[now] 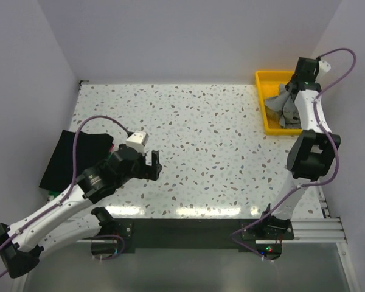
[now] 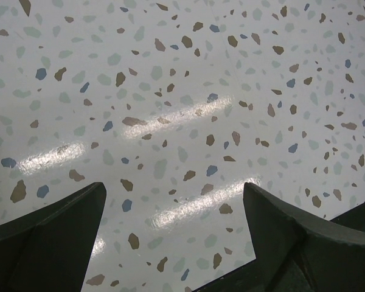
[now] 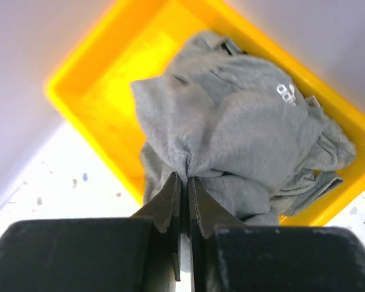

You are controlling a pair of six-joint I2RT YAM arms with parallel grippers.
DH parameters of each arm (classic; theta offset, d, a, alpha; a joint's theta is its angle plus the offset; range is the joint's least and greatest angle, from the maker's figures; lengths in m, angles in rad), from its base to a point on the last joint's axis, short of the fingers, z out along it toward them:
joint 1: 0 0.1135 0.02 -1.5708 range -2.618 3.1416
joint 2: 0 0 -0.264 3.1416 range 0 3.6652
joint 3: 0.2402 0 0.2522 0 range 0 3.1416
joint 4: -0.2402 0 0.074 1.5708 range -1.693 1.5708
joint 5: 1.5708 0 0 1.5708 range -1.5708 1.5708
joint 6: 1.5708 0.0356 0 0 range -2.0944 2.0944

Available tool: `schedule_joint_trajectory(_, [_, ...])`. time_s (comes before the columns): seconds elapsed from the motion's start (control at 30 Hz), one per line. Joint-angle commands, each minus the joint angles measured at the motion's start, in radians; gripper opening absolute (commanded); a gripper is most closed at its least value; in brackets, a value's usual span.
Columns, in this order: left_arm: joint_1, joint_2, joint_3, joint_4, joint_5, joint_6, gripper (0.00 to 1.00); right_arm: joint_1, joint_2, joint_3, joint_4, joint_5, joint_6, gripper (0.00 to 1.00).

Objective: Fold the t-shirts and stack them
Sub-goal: Grab the tshirt from the pile, then move the tshirt to the center of the board

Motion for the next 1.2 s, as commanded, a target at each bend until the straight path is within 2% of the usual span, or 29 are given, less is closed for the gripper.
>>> schedule_joint_trajectory(0.0, [-0.002,-0.019,0.003,0.035,0.010,0.028,1.00,0.005,-0.140,0.052,0.025,-0.055,0.021,0.00])
schedule_joint_trajectory(0.33, [-0.002,-0.052,0.003,0.030,-0.013,0.019,1.00,0.052,-0.431,0.109,0.015,-0.208,0.044,0.00])
schedule_joint_trajectory(0.63, [-0.002,-0.062,0.000,0.027,-0.020,0.011,1.00,0.172,-0.652,0.185,0.024,-0.325,0.087,0.00])
schedule_joint_trajectory(0.97, [-0.002,-0.056,-0.003,0.029,-0.019,0.009,1.00,0.172,-0.773,0.381,0.053,-0.409,0.190,0.00])
schedule_joint_trajectory(1.17, [-0.002,-0.056,-0.003,0.032,-0.014,0.012,1.00,0.171,-0.770,0.394,0.062,-0.510,0.273,0.00])
